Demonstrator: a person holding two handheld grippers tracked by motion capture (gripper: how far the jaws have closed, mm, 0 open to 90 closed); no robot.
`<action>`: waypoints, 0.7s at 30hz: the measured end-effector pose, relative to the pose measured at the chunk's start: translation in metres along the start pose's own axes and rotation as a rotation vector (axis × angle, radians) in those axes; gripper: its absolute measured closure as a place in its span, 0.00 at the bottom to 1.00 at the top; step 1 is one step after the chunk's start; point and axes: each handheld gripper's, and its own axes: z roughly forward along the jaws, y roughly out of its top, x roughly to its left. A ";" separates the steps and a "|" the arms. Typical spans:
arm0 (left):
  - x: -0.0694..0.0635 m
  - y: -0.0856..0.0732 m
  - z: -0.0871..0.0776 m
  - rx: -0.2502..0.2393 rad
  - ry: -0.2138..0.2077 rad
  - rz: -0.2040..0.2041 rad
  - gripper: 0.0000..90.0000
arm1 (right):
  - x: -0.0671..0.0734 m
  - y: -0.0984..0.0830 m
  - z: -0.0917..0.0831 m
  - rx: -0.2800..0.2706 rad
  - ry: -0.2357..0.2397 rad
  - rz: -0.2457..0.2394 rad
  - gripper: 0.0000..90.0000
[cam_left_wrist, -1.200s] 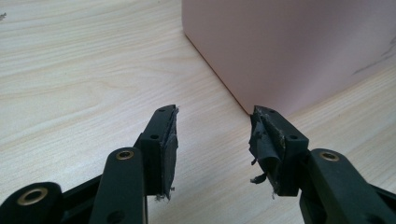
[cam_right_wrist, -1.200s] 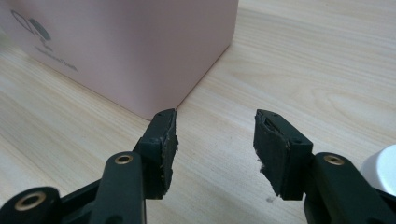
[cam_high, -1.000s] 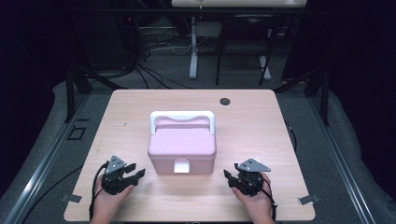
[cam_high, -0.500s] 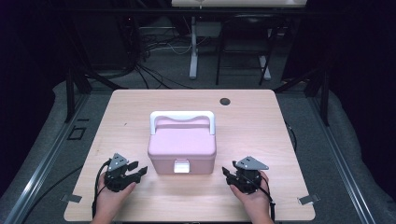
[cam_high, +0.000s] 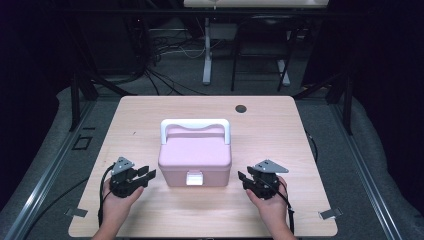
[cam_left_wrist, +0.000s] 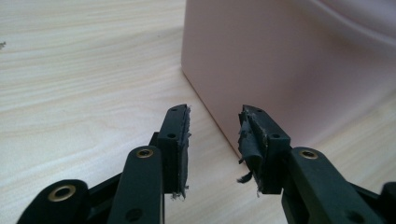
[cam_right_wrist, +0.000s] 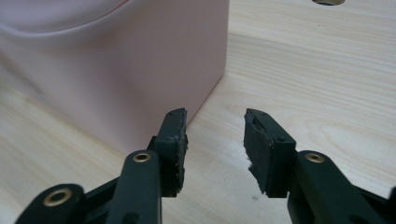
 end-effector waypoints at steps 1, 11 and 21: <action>0.000 0.002 0.001 -0.001 0.000 -0.002 0.69 | -0.001 0.001 0.002 0.001 -0.004 0.002 0.67; 0.001 0.012 0.013 -0.008 -0.004 -0.004 0.79 | -0.002 0.013 0.021 -0.004 0.005 0.029 0.73; -0.001 0.018 0.023 -0.003 -0.026 -0.006 0.87 | 0.002 0.016 0.029 -0.016 0.010 0.026 0.77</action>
